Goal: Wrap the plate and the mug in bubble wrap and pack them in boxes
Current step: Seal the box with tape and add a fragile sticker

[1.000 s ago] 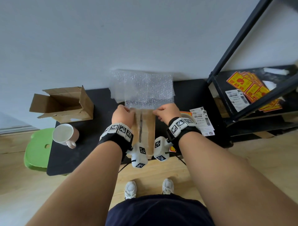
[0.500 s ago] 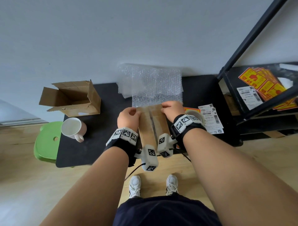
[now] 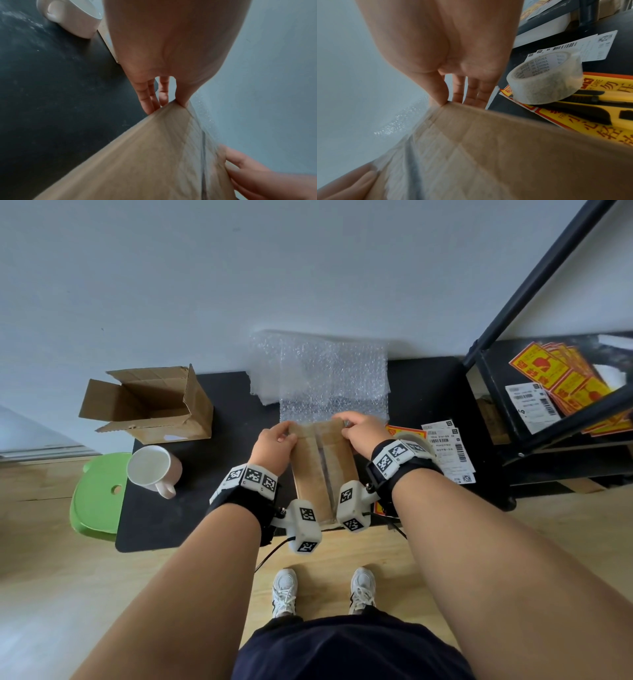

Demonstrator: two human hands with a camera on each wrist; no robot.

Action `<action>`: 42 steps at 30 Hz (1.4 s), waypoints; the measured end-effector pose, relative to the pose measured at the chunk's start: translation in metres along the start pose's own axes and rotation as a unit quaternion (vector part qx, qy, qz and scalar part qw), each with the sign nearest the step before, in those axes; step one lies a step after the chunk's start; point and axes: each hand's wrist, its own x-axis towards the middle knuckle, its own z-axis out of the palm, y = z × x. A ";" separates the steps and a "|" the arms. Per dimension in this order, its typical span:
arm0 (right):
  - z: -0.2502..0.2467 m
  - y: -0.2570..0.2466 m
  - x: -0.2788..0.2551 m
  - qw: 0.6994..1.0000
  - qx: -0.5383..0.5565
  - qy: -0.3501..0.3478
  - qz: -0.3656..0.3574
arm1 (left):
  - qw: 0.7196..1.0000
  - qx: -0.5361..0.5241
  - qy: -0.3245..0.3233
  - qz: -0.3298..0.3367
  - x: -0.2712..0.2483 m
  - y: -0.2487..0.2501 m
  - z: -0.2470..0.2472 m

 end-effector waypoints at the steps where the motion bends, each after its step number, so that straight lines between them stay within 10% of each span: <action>1: 0.001 -0.001 0.000 1.000 0.001 0.001 0.000 | 1.000 0.000 0.005 -0.004 0.001 -0.001 0.001; 11: 0.003 0.002 0.000 1.000 0.005 0.030 0.004 | 0.998 -0.019 0.047 -0.027 0.003 0.002 -0.002; 18: 0.008 0.005 -0.009 0.976 -0.128 0.162 -0.074 | 0.975 0.151 0.151 0.069 -0.010 0.010 0.001; 23: 0.013 0.004 -0.012 0.967 -0.190 0.116 -0.121 | 0.940 0.282 0.079 0.175 -0.012 0.014 0.008; 42: 0.001 -0.010 -0.001 0.985 -0.167 -0.029 -0.045 | 0.975 0.205 -0.081 0.038 0.013 0.018 0.010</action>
